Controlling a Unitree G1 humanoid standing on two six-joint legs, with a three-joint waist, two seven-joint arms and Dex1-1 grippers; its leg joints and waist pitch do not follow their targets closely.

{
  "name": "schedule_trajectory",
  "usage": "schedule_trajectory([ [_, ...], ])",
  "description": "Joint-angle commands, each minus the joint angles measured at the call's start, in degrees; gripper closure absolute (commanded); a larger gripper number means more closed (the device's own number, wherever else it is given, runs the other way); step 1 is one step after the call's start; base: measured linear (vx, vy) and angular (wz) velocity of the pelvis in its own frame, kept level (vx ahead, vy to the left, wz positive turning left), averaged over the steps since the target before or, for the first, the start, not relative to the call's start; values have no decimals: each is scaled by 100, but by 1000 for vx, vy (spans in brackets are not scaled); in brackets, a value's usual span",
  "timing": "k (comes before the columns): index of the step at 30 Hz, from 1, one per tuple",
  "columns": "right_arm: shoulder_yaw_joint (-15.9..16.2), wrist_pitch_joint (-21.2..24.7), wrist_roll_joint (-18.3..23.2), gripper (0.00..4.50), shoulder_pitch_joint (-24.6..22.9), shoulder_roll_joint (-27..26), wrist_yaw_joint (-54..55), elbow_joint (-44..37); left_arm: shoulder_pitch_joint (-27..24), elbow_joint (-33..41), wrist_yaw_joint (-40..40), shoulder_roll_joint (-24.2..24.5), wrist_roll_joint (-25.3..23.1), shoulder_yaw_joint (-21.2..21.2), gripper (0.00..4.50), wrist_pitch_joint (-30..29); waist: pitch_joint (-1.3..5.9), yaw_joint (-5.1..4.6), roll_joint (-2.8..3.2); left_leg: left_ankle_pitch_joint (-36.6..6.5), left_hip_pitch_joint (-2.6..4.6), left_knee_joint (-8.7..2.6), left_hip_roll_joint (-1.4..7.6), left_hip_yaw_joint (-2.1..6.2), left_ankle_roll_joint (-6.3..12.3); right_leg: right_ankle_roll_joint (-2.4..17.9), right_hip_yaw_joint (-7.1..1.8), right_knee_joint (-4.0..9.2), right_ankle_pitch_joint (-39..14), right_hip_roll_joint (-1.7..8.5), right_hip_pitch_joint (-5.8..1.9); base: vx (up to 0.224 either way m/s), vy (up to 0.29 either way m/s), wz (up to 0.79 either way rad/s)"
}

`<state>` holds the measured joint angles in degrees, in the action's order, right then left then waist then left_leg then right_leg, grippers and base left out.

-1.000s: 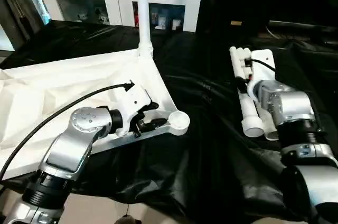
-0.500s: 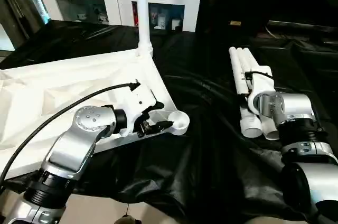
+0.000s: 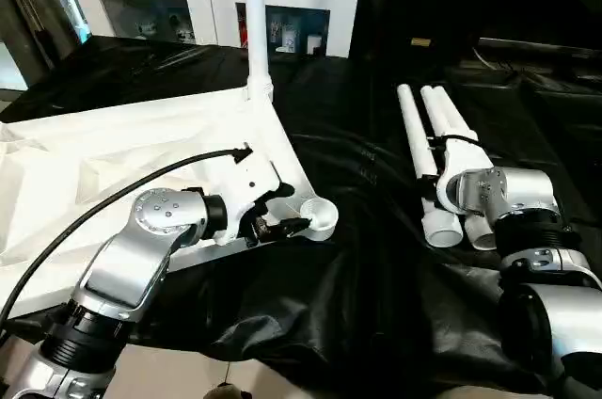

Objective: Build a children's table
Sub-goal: Pick table leg

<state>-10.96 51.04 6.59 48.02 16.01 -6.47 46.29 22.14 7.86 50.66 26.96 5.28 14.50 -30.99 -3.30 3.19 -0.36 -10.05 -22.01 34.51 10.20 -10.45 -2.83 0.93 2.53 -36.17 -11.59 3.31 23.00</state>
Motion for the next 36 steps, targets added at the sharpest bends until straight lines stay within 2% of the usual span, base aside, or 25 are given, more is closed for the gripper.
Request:
schedule_trajectory([
  [1, -60, 90, 39, 263, 52, -27, 14, 166, 27, 121, 31, 61, 35, 69, 140, -53, 416, 5, -23, -592, 118, -341, 228, 57, -114, 1208, -252, 361, -324, 399, -303, 0, 0, 0],
  [14, -198, -41, 144, 264, 4, -68, 114, 165, 111, -131, -193, -13, -127, 28, 140, 291, 428, 1, -22, -587, 114, -335, 224, 57, -128, 1205, -251, 353, -253, 397, -312, 0, 0, 0],
  [15, -247, -76, 188, 264, -13, -102, 103, 108, 182, -218, -324, -169, -26, -104, 140, 209, 425, -3, -23, -600, 116, -331, 221, 47, -127, 1218, -255, 357, -251, 393, -307, 0, 0, 0],
  [16, -302, -160, 255, 264, -32, -143, 61, 6, 247, -300, -456, -283, 15, -211, 140, 217, 426, 10, 32, -616, 124, -329, 221, 57, -142, 1228, -254, 352, -250, 397, -303, 0, 0, 0],
  [18, -386, -252, 386, 264, -57, -210, -35, -176, 351, -416, -637, -457, 110, -378, 140, 214, 430, 1, 0, -673, 114, -337, 229, 65, -149, 1231, -252, 361, -226, 402, -322, 0, 0, 0],
  [19, -426, -282, 462, 264, -73, -249, -96, -285, 406, -474, -721, -545, 163, -463, 140, 220, 425, -8, 24, -702, 109, -338, 219, 60, -139, 1226, -253, 377, -203, 393, -318, 0, 0, 0],
  [20, -491, -340, 606, 264, -112, -327, -216, -503, 510, -592, -885, -702, 251, -614, 140, 271, 435, 7, 68, -708, 119, -330, 222, 73, -155, 1243, -250, 361, -164, 403, -323, 0, 0, 0],
  [22, -576, -477, 841, 264, -232, -465, -445, -905, 698, -801, -1162, -955, 356, -810, 140, 329, 453, 15, 27, -578, 94, -325, 215, 76, -61, 1297, -250, 340, 153, 397, -360, 0, 0, 0],
  [23, -593, -520, 892, 264, -263, -498, -499, -991, 737, -845, -1219, -1000, 366, -838, 140, 352, 457, 29, 51, -556, 97, -327, 223, 85, -29, 1308, -247, 332, 206, 409, -362, 0, 0, 0],
  [26, -556, -1211, 1298, 264, -670, -777, -1286, -1812, 1020, -1230, -1590, -1319, 322, -944, 140, 568, 459, 58, 51, -537, 98, -314, 236, 72, 92, 1325, -249, 354, 239, 425, -350, 0, 0, 0],
  [28, -446, -1412, 1562, 265, -982, -934, -1746, -2373, 1246, -1549, -1809, -1527, 346, -1052, 140, 553, 471, 80, 49, -499, 105, -320, 252, 89, 196, 1288, -241, 333, 340, 426, -352, 0, 0, 0],
  [29, -446, -1412, 1562, 265, -982, -934, -1746, -2373, 1246, -1549, -1809, -1527, 346, -1052, 140, 553, 457, 84, 45, -506, 103, -328, 240, 83, 230, 1266, -240, 360, 311, 411, -354, 0, 0, 0],
  [30, -360, -1415, 1842, 265, -1249, -1056, -2130, -2875, 1428, -1818, -1983, -1744, 466, -1221, 140, 637, 460, 90, 47, -504, 99, -332, 254, 100, 237, 1304, -235, 353, 257, 431, -355, 0, 0, 0],
  [31, -327, -1344, 2037, 265, -1393, -1123, -2337, -3171, 1536, -1955, -2160, -1888, 530, -1345, 140, 669, 446, 122, 50, -631, 125, -332, 266, 91, 236, 1314, -244, 385, 101, 443, -341, 0, 0, 0],
  [32, -301, -1296, 2185, 265, -1506, -1173, -2479, -3399, 1665, -2057, -2290, -1985, 638, -1465, 140, 328, 443, 124, 41, -642, 116, -337, 260, 91, 248, 1305, -244, 394, 67, 435, -351, 0, 0, 0],
  [34, -220, -1270, 2354, 265, -1665, -1232, -2684, -3706, 1916, -2229, -2177, -2119, 1116, -1734, 140, -539, 457, 193, 47, -639, 137, -337, 272, 105, 239, 1349, -235, 377, -23, 461, -329, 0, 0, 0],
  [35, -165, -1341, 2407, 265, -1759, -1263, -2783, -3837, 1980, -2278, -2134, -2212, 1347, -1857, 140, -518, 438, 177, 30, -654, 118, -345, 258, 93, 210, 1351, -237, 387, -108, 453, -327, 0, 0, 0],
  [36, -94, -1349, 2446, 265, -1836, -1273, -2866, -3950, 2019, -2287, -2145, -2295, 1524, -1959, 140, -570, 425, 204, 23, -725, 122, -344, 255, 92, 172, 1364, -239, 417, -297, 464, -321, 0, 0, 0],
])
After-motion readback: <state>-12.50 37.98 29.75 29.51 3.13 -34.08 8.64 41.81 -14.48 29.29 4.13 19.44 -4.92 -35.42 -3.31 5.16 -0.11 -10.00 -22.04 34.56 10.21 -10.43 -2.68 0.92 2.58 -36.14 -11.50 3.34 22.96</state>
